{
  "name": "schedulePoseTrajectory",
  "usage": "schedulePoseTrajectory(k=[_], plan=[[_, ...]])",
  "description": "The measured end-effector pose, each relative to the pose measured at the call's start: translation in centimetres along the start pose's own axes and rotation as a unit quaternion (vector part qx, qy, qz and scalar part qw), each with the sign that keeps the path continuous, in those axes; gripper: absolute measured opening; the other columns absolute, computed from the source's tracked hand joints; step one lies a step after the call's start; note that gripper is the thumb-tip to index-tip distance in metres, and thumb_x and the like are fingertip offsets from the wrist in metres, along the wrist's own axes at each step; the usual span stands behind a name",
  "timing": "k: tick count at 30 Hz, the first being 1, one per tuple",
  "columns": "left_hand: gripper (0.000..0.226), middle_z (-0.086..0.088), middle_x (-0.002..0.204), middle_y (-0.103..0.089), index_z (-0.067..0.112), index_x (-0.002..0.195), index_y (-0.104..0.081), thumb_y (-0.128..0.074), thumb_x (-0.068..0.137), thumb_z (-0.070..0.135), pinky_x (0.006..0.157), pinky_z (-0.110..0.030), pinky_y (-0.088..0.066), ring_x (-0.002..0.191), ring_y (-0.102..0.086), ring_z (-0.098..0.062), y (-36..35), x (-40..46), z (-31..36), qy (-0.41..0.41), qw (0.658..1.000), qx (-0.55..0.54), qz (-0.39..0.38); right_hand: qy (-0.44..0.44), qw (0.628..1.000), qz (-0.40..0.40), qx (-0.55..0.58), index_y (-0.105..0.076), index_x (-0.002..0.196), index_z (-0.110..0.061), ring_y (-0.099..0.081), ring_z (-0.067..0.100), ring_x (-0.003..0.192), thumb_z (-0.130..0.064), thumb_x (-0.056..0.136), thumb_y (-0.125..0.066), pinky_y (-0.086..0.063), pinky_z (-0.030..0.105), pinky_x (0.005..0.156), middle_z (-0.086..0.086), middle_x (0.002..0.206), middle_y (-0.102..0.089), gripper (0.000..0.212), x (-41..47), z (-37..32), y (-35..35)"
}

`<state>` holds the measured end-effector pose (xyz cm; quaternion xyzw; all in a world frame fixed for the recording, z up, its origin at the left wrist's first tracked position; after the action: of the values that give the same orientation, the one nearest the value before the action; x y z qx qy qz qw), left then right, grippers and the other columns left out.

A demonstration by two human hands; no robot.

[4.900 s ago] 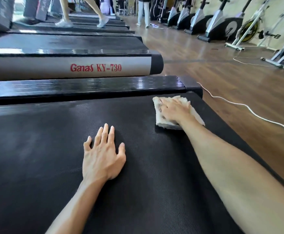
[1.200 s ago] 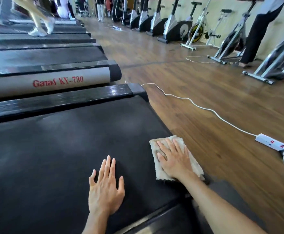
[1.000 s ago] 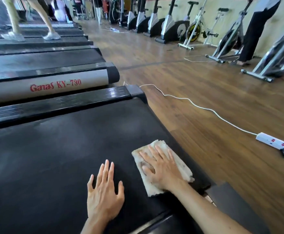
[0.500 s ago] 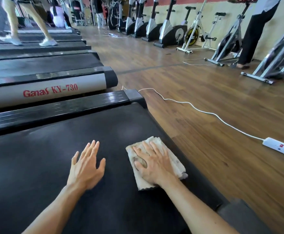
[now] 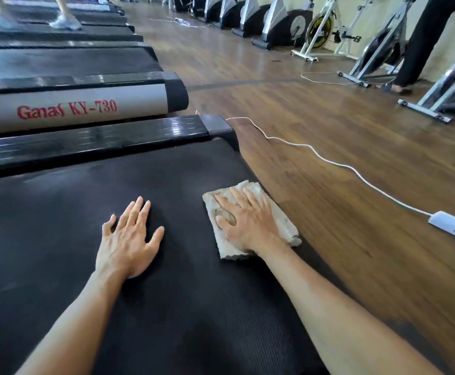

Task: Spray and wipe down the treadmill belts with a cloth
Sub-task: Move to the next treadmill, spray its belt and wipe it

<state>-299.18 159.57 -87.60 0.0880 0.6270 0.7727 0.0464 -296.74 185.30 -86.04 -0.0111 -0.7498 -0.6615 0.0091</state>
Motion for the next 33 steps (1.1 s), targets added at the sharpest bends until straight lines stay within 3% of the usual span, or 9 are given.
schedulePoseTrajectory(k=[4,8,12,15,20,23,27,29,33], plan=[[0.083,0.013,0.169,0.006,0.030,0.163,-0.008,-0.006,0.090,0.069,0.125,-0.039,-0.003,0.154,0.008,-0.002,0.1,0.1,-0.2,-0.006,1.000,-0.008,0.004,0.094,0.993,-0.030,0.060,-0.026,0.156,-0.055,0.004,0.011,0.158,-0.064,0.094,-0.027,0.008,0.044,0.127,-0.014,0.171,-0.013,0.063,-5.4,-1.6,0.3],[0.088,0.012,0.170,0.007,0.028,0.163,-0.006,0.000,0.085,0.069,0.124,-0.038,-0.001,0.154,0.009,-0.002,0.0,0.1,-0.1,-0.009,1.000,-0.005,0.005,0.039,0.996,-0.025,0.071,-0.034,0.153,-0.056,-0.007,0.009,0.158,-0.070,0.087,-0.018,-0.004,0.042,0.128,-0.019,0.169,-0.019,0.069,-4.7,3.5,0.8],[0.075,0.009,0.170,0.007,0.026,0.164,-0.007,-0.016,0.099,0.062,0.124,-0.039,-0.001,0.155,0.008,-0.004,-0.1,0.2,-0.1,-0.009,1.000,0.001,0.002,-0.045,0.999,0.002,0.027,-0.032,0.158,-0.047,-0.011,0.013,0.157,-0.060,0.096,-0.020,-0.009,0.044,0.127,-0.010,0.170,-0.022,0.064,3.7,4.4,0.3],[0.076,0.009,0.170,0.008,0.026,0.164,-0.004,-0.016,0.098,0.063,0.124,-0.039,-0.002,0.155,0.009,-0.005,-0.3,0.4,-0.1,-0.013,1.000,0.008,-0.012,-0.018,1.000,0.004,0.012,-0.031,0.157,-0.048,-0.012,0.014,0.156,-0.060,0.091,-0.017,-0.005,0.049,0.126,-0.010,0.169,-0.022,0.069,6.5,0.2,-0.6],[0.090,0.009,0.170,0.009,0.028,0.163,-0.003,0.001,0.083,0.069,0.125,-0.039,-0.002,0.155,0.009,-0.005,-0.3,0.5,-0.3,-0.017,1.000,0.012,-0.014,0.105,0.993,-0.038,0.045,-0.026,0.156,-0.055,0.000,0.007,0.158,-0.063,0.100,-0.032,0.004,0.043,0.128,-0.015,0.171,-0.012,0.057,0.5,-2.5,-0.2],[0.090,0.009,0.170,0.010,0.027,0.163,0.000,0.002,0.084,0.068,0.124,-0.039,0.000,0.155,0.011,-0.005,-0.3,0.3,-0.2,-0.014,1.000,0.009,-0.013,0.075,0.994,-0.036,0.070,-0.030,0.153,-0.059,-0.005,0.005,0.157,-0.072,0.088,-0.020,-0.001,0.039,0.128,-0.025,0.165,-0.015,0.067,-0.1,1.5,0.3],[0.090,0.007,0.171,0.008,0.027,0.163,-0.003,0.001,0.084,0.068,0.124,-0.039,0.000,0.156,0.009,-0.007,-0.3,0.4,-0.1,-0.018,1.000,0.010,-0.013,-0.018,0.999,-0.003,0.034,-0.034,0.156,-0.049,-0.020,0.013,0.154,-0.068,0.081,-0.010,-0.013,0.042,0.126,-0.011,0.166,-0.028,0.080,7.8,4.1,0.1],[0.089,0.007,0.171,0.007,0.026,0.163,-0.003,0.000,0.084,0.068,0.125,-0.039,-0.001,0.156,0.009,-0.007,-0.3,0.5,-0.1,-0.019,1.000,0.011,-0.015,-0.042,0.999,-0.001,0.021,-0.032,0.156,-0.049,-0.023,0.015,0.151,-0.061,0.086,-0.012,-0.014,0.044,0.124,-0.010,0.162,-0.032,0.074,11.6,2.9,-0.5],[0.088,0.007,0.171,0.009,0.026,0.163,-0.001,-0.001,0.086,0.067,0.125,-0.039,0.000,0.155,0.011,-0.007,-0.3,0.5,-0.1,-0.021,1.000,0.009,-0.018,0.033,0.999,-0.027,0.021,-0.029,0.156,-0.050,-0.015,0.016,0.154,-0.058,0.098,-0.023,-0.005,0.046,0.126,-0.010,0.167,-0.025,0.059,11.3,-2.8,-0.7]])
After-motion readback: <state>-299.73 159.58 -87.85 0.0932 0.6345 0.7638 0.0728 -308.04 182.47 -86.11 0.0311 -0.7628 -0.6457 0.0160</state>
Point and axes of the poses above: each hand's wrist, its own x-axis towards the middle knuckle, its own y-axis out of the back of the hand, z = x × y, the point moved 8 cm from there along x, towards the middle knuckle
